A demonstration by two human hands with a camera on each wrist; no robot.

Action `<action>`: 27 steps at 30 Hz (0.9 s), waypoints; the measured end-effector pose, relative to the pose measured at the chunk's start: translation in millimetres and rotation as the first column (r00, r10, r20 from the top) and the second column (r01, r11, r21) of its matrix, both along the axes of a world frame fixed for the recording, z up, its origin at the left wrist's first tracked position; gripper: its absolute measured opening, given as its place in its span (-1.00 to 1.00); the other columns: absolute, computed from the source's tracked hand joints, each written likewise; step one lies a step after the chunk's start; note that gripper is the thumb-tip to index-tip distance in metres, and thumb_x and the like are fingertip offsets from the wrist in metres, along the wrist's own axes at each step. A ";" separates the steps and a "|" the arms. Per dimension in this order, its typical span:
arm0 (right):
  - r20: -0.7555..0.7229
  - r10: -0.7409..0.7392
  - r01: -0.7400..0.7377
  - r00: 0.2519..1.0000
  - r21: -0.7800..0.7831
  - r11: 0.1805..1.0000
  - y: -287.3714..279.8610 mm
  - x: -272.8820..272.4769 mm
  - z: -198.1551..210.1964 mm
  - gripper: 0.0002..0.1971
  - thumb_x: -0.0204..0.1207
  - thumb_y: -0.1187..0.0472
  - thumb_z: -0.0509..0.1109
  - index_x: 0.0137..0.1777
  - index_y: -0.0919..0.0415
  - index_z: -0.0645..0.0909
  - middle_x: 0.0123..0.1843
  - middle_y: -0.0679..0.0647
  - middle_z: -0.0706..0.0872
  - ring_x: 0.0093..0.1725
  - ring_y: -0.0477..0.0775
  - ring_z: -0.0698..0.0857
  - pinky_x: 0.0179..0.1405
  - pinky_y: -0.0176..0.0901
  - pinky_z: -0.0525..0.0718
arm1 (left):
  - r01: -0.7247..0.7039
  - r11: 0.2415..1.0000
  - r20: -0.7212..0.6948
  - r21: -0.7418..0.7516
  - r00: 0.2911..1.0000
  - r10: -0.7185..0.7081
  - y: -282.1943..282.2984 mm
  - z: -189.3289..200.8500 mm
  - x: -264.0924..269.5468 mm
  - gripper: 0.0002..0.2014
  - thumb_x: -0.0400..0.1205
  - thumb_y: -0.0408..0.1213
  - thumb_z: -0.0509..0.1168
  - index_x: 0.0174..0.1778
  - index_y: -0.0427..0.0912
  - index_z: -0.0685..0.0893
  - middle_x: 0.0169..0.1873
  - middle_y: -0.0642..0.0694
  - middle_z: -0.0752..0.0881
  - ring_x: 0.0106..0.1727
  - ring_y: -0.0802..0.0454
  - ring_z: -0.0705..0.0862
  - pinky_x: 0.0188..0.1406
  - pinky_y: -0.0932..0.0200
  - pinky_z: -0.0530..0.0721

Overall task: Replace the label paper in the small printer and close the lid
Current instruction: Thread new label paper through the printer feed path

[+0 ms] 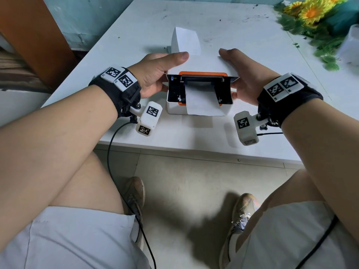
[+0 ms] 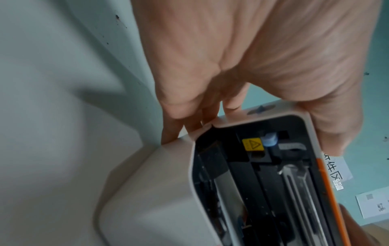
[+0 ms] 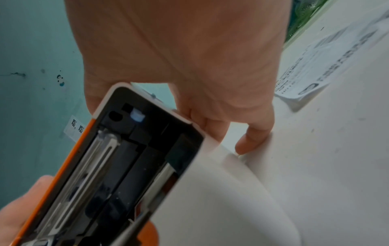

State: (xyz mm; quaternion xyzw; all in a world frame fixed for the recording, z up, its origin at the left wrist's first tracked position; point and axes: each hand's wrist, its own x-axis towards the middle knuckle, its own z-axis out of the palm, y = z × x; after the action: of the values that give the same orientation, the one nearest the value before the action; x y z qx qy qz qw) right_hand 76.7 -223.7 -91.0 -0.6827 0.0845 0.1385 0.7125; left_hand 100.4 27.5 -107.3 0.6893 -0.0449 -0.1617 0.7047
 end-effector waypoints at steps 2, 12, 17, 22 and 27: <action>0.005 0.006 -0.006 1.000 0.012 1.000 -1.7 0.4 -1.6 -0.84 0.57 -0.16 0.53 -0.12 -0.14 0.83 -0.03 -0.16 0.88 0.13 0.07 0.80 0.66 0.26 0.48 | 0.003 1.000 0.006 -0.014 1.000 -0.003 0.5 -0.8 -0.9 -0.48 0.58 -0.01 0.58 0.38 -0.25 0.80 0.27 -0.33 0.83 0.16 -0.20 0.75 0.01 -0.06 0.83; 0.035 0.081 -0.080 0.996 -0.027 0.996 -9.1 2.2 -8.7 -0.85 0.58 -0.12 0.53 0.04 -0.12 0.80 0.01 -0.22 0.90 0.23 0.02 0.77 0.73 0.25 0.44 | 0.009 1.000 0.021 -0.028 1.000 -0.008 0.2 -1.8 -1.7 -0.53 0.36 -0.06 0.69 0.12 -0.17 0.79 0.24 -0.26 0.76 0.23 -0.18 0.76 0.41 -0.41 0.66; 0.074 0.152 -0.147 0.986 -0.071 0.987 -13.2 4.8 -12.6 -0.70 0.52 -0.13 0.54 0.20 -0.07 0.78 0.17 -0.11 0.88 0.27 0.04 0.79 0.71 0.29 0.43 | 0.043 0.998 0.021 -0.042 0.999 -0.043 2.2 -3.4 -1.2 -0.58 0.34 -0.09 0.69 0.05 -0.12 0.76 0.13 -0.21 0.75 0.16 -0.19 0.72 0.19 -0.23 0.74; 0.129 0.187 -0.177 0.974 -0.085 0.981 -16.4 2.3 -16.2 -0.67 0.61 -0.04 0.53 0.34 -0.01 0.76 0.46 0.12 0.83 0.60 0.27 0.67 0.72 0.41 0.40 | 0.110 0.994 0.020 -0.012 0.994 -0.109 7.1 -1.8 -0.2 -0.61 0.33 -0.14 0.68 -0.01 -0.06 0.70 -0.09 -0.05 0.75 -0.07 0.00 0.74 -0.19 0.06 0.81; 0.155 0.189 -0.179 0.970 -0.072 0.981 -17.7 2.7 -19.0 -0.51 0.23 -0.13 0.69 0.20 -0.08 0.82 0.16 -0.10 0.87 0.32 0.08 0.80 0.47 0.18 0.60 | 0.138 0.990 0.023 -0.003 0.990 -0.138 9.3 -2.4 0.2 -0.64 0.34 -0.18 0.68 -0.04 -0.03 0.70 -0.12 -0.02 0.76 -0.05 0.03 0.74 -0.14 0.03 0.84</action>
State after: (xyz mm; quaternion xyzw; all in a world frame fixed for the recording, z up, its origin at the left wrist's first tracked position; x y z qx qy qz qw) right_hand 79.5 -241.3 -110.1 -0.7166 -0.0331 0.1458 0.6813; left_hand 100.7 36.8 -109.7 0.6849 -0.1009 -0.2020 0.6928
